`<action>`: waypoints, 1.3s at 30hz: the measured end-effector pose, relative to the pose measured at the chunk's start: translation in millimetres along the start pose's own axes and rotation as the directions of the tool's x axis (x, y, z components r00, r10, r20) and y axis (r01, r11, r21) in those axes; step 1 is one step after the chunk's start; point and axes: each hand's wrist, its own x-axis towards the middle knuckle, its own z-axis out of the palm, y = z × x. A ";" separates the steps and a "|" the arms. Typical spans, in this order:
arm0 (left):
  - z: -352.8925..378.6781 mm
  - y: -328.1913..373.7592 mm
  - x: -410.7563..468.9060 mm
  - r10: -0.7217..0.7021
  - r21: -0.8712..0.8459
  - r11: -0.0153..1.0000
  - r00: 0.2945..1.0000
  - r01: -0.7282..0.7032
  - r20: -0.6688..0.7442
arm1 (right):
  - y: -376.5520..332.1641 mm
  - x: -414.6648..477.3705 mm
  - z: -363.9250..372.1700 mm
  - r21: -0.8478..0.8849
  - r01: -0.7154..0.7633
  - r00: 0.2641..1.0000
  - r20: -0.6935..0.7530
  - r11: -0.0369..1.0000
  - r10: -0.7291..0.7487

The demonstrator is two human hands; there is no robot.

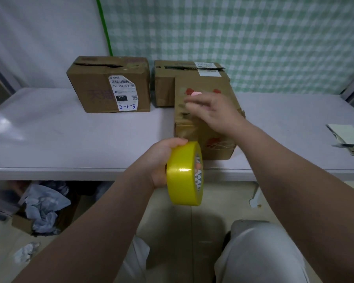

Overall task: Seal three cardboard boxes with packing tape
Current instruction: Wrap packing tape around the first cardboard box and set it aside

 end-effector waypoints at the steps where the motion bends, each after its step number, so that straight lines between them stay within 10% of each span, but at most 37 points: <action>1: 0.9 -1.0 0.1 0.013 -0.006 1.000 1.000 -0.013 -0.013 | -2.1 -0.9 -7.3 0.161 -0.046 0.999 0.001 0.986 0.046; 6: 5.6 -5.2 0.2 0.065 0.007 0.998 0.996 -0.065 -0.068 | -6.1 -17.3 -22.2 0.663 -0.202 0.979 0.133 0.721 0.152; 13: 8.3 -7.6 -4.3 0.087 -0.012 0.996 0.993 -0.089 -0.078 | -16.5 -32.9 -26.8 0.803 -0.237 0.971 0.219 0.547 0.098; 18: 5.5 -10.4 -5.6 0.124 -0.016 0.992 0.987 -0.127 -0.099 | -21.0 -34.6 -27.6 0.581 -0.187 0.975 0.205 0.792 0.079; 22: 4.7 -12.0 -6.9 0.131 -0.014 0.991 0.985 -0.133 -0.111 | -24.1 -34.7 -26.8 -0.006 -0.028 0.993 0.114 1.000 0.028; 29: 1.6 -13.7 -4.8 0.109 -0.023 0.993 0.990 -0.112 -0.085 | -22.7 -33.0 -9.1 -0.441 0.191 0.944 0.328 0.877 -0.041; 39: -1.7 -14.1 -0.7 0.100 -0.035 0.994 0.993 -0.103 -0.058 | -31.5 -30.9 1.2 -0.599 0.307 0.929 0.359 0.740 -0.095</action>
